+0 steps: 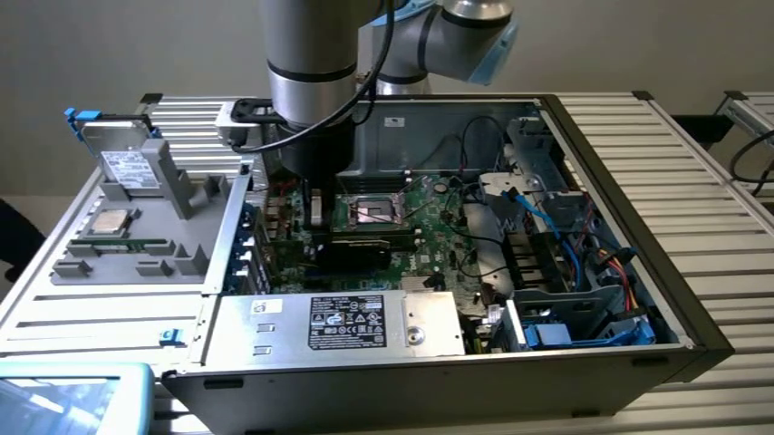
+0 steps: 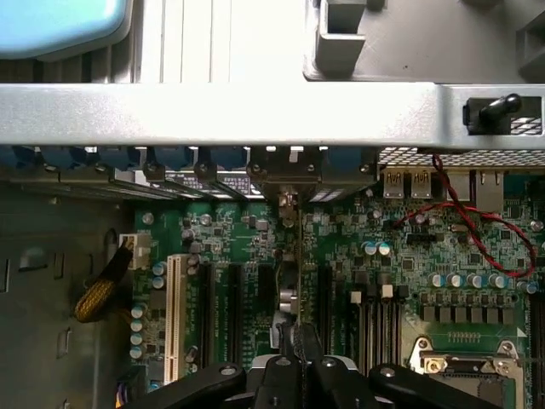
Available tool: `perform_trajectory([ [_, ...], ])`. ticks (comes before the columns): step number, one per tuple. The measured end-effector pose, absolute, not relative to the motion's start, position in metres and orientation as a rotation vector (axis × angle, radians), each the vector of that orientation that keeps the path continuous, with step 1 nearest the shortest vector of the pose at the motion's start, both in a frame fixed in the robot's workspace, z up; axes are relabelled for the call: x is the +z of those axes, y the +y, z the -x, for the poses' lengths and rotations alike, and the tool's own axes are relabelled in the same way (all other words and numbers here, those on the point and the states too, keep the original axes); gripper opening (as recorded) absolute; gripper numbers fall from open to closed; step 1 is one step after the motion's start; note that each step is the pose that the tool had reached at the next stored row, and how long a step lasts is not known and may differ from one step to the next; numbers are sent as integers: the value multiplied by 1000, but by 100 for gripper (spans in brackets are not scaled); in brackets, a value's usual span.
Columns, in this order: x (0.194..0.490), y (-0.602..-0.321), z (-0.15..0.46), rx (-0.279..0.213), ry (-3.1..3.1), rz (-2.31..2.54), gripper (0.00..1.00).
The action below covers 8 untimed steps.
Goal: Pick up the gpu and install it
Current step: 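Press down on the gpu until it lock into place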
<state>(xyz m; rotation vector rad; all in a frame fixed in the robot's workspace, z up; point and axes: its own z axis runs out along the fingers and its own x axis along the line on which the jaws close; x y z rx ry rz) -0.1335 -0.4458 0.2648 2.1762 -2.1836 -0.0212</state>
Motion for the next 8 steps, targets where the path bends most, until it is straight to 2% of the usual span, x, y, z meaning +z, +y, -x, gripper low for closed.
perform_trajectory([
  [8, 283, -448, 125, -23, -2184, -2175, 12],
])
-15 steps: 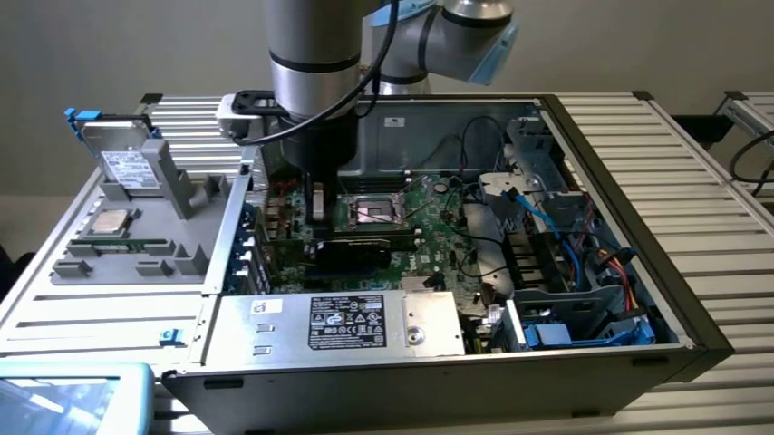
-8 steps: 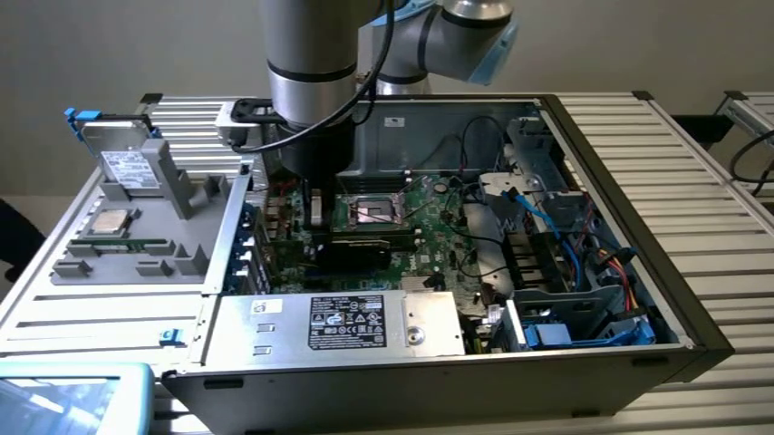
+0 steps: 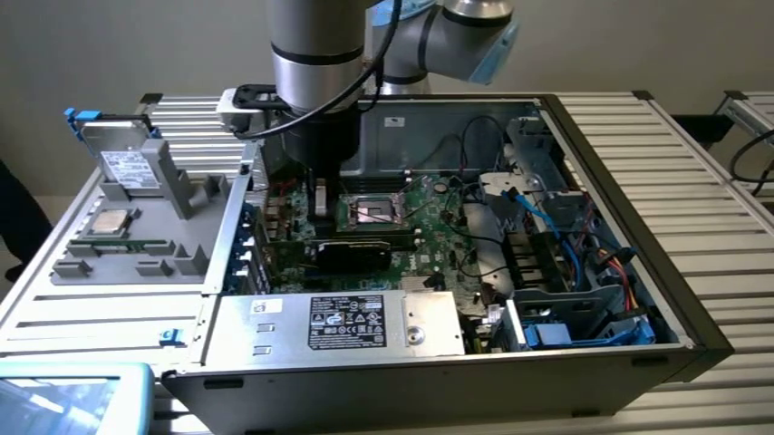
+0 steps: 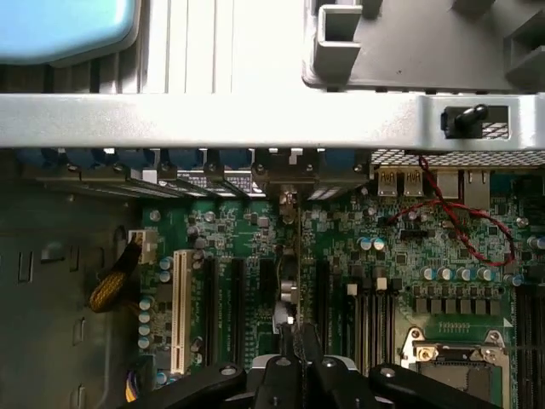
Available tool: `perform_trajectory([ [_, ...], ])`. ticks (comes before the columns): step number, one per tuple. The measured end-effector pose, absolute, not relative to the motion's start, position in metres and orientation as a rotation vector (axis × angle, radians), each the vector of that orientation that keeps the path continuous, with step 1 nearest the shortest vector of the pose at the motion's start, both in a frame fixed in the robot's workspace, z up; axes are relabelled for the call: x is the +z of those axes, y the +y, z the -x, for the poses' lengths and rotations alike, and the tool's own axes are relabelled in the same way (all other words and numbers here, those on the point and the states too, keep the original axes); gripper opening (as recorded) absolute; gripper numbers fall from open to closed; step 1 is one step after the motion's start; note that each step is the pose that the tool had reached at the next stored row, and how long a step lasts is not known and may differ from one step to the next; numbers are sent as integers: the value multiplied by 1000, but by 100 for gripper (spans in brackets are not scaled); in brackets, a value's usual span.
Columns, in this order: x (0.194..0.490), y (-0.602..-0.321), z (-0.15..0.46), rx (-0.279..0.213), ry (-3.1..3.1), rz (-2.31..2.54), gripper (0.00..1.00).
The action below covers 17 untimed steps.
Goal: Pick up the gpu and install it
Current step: 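Press down on the gpu until it lock into place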
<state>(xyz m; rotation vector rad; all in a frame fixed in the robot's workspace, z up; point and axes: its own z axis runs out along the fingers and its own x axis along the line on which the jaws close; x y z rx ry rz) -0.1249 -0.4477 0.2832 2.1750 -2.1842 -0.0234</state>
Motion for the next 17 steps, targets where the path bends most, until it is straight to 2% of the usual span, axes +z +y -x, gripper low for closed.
perform_trajectory([
  [6, 283, -452, 100, -28, -2185, -2177, 12],
  [11, 277, -452, 99, -54, -2196, -2188, 12],
  [17, 267, -452, 99, -58, -2197, -2190, 12],
])
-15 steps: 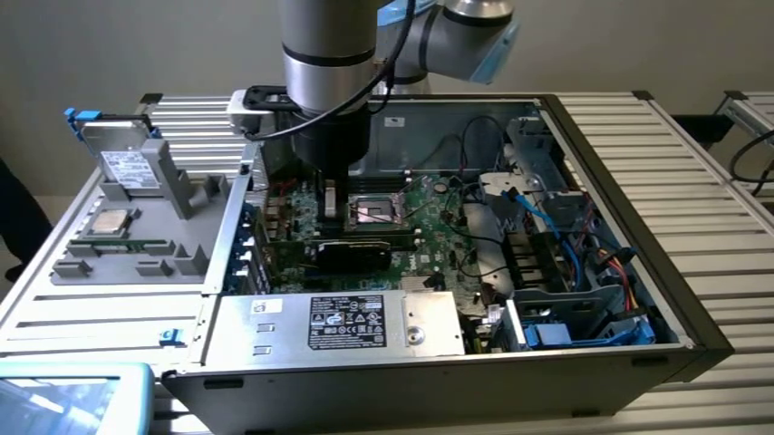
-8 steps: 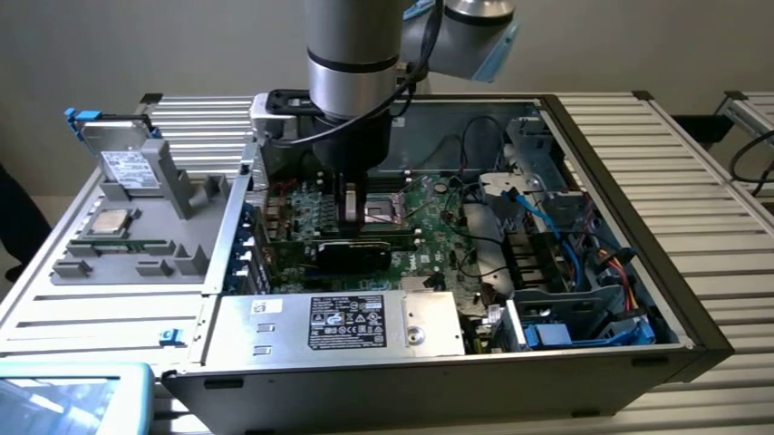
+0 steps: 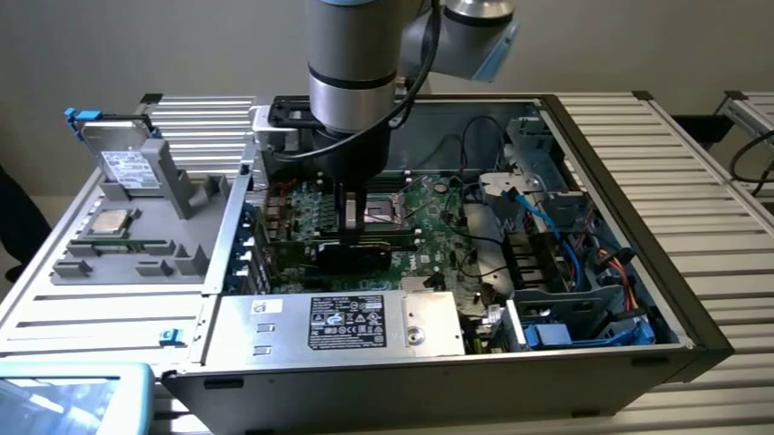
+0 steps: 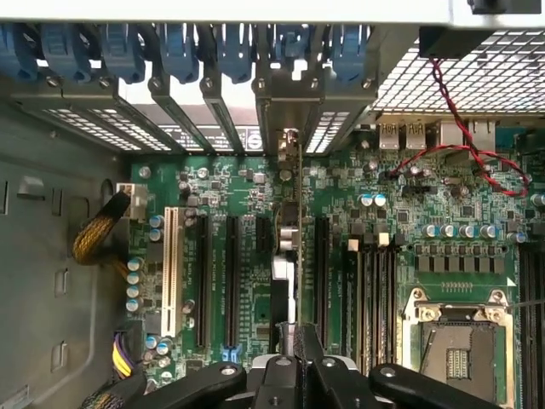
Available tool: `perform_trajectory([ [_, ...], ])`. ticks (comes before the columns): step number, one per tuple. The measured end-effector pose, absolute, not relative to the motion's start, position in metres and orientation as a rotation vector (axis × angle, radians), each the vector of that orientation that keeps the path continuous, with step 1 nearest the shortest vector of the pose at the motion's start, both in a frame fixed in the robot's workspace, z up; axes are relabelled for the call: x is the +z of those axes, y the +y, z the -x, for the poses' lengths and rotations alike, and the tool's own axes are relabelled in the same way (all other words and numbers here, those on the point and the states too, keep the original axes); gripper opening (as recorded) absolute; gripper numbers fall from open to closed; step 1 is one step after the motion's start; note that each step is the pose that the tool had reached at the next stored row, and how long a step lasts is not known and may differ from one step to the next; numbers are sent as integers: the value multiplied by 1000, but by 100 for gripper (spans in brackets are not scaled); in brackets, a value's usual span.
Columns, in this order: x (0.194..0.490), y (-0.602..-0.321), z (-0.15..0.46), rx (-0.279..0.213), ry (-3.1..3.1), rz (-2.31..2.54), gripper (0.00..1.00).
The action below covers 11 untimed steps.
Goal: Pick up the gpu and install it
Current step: 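Press down on the gpu until it lock into place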
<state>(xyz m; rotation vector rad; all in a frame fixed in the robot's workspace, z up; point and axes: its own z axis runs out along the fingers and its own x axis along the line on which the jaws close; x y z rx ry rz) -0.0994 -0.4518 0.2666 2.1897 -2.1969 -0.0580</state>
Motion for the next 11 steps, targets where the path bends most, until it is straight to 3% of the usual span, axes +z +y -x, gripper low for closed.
perform_trajectory([
  [5, 263, -451, 100, -61, -2195, -2188, 12],
  [11, 288, -451, 102, -67, -2192, -2185, 12],
])
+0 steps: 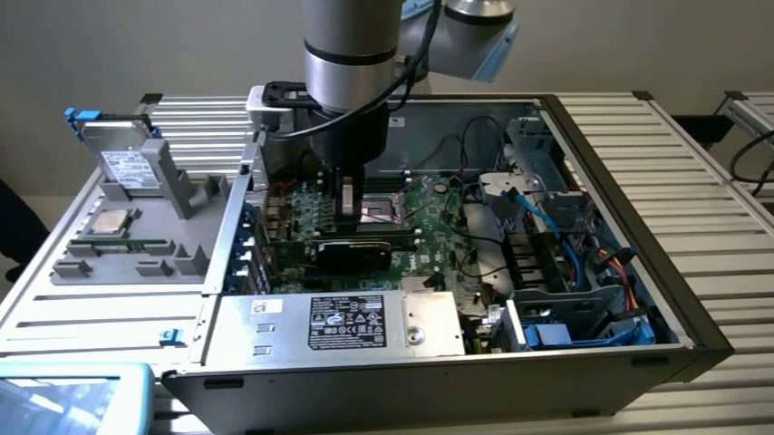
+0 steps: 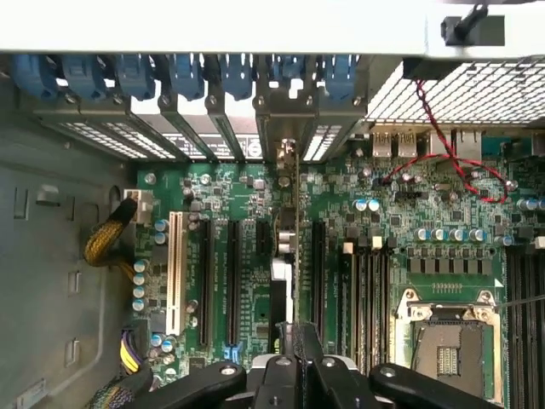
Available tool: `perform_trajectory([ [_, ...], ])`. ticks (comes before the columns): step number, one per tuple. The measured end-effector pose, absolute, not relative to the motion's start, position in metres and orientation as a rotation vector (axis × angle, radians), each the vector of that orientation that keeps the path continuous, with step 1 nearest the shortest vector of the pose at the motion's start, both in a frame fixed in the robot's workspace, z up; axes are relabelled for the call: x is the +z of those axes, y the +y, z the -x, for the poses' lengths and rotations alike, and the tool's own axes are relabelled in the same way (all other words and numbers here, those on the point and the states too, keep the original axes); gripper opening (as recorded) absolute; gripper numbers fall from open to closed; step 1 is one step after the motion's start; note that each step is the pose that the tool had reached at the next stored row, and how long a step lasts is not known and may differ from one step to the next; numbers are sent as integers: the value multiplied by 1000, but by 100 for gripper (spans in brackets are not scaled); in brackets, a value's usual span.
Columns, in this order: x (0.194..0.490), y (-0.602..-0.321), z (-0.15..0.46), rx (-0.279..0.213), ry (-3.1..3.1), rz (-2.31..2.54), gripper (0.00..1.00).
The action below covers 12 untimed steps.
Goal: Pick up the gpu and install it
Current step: 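Press down on the gpu until it lock into place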
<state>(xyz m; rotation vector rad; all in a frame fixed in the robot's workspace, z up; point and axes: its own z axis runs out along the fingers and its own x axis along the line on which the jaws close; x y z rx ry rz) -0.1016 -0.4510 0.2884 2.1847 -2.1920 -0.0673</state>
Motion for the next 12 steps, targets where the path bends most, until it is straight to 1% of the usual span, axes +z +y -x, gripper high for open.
perform_trajectory([
  [3, 295, -451, 105, -68, -2192, -2184, 12],
  [12, 295, -451, 107, -68, -2192, -2184, 12],
])
